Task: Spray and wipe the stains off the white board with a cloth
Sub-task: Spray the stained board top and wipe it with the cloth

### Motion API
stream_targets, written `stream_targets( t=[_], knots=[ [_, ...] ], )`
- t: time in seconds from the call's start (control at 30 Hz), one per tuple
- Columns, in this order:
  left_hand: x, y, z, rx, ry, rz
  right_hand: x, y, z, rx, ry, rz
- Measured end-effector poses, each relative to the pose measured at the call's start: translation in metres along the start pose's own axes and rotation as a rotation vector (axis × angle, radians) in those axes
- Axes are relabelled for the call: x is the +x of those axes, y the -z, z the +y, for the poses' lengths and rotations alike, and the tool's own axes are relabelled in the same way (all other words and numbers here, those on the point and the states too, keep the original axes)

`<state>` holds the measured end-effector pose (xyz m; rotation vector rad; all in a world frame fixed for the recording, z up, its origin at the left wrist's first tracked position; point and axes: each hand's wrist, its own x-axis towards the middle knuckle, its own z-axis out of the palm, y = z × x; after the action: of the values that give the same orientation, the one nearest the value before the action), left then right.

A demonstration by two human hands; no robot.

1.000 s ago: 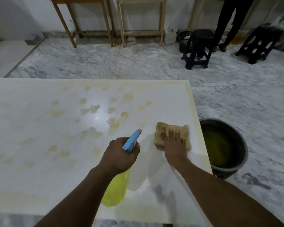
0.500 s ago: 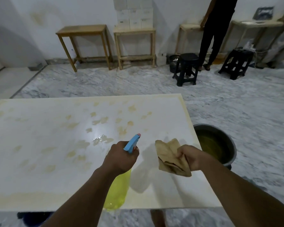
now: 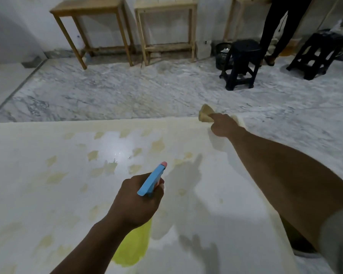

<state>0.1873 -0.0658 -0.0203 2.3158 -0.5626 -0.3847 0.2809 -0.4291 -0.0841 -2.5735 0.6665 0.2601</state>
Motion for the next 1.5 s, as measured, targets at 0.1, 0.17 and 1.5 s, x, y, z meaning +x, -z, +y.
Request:
stream_targets(
  t=[0.1, 0.17, 1.5],
  knots=[
    [0.009, -0.01, -0.009, -0.023, -0.002, 0.017, -0.002, -0.07, 0.019, -0.23, 0.05, -0.019],
    [0.005, -0.016, -0.014, -0.036, 0.004, 0.007, -0.021, -0.106, 0.029, -0.287, 0.083, 0.123],
    [-0.005, 0.062, -0.044, 0.036, 0.018, -0.006, -0.002, -0.01, -0.099, -0.031, 0.019, 0.051]
  ],
)
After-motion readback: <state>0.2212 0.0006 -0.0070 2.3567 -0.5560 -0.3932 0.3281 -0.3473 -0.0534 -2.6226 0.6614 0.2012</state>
